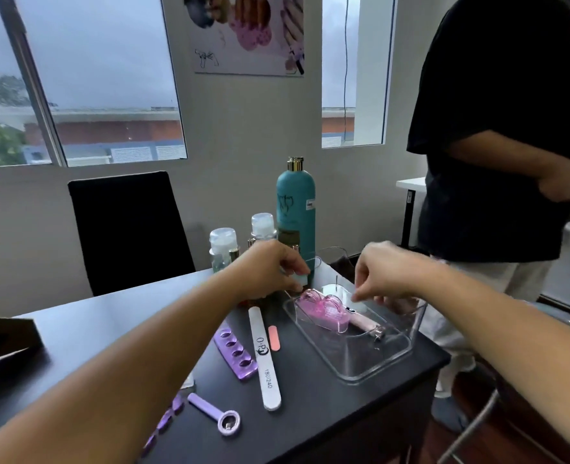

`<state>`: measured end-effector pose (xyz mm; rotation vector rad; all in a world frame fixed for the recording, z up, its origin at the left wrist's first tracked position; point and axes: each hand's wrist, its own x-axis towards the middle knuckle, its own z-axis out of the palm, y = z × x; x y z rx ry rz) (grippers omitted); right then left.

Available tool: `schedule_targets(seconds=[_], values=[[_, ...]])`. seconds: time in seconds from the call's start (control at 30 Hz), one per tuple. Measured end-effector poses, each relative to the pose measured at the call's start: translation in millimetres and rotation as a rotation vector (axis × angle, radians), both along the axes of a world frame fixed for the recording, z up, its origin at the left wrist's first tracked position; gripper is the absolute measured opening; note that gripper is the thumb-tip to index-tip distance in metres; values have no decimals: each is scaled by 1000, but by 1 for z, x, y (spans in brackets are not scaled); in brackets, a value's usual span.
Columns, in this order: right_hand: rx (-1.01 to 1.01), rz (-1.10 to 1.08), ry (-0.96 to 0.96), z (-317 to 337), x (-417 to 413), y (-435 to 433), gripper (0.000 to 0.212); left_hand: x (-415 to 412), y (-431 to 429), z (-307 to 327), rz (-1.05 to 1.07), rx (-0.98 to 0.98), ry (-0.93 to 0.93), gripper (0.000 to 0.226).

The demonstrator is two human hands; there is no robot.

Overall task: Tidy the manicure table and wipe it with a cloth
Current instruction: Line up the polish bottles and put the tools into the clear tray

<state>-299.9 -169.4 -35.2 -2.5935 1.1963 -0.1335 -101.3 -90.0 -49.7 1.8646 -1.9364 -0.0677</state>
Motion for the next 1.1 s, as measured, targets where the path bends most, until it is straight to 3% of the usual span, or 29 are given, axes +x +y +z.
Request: schedule_targets(seconds=[0.23,0.47,0.63,1.03,1.1], values=[[-37,169,-312,10,27,55,11,39,59,4,111,-34,29,17],[-43,199,31,-34,71,115,39,58,93,-37,145,287,-157,37],[-193,127,111,-45,82,125,56,64,95,-47,147,289,-186,33],[-180,19,52,-42,77,122,34,73,105,-46,108,294,-5,23],[-182,20,18,-37,75,121,19,74,109,-44,88,281,81,16]])
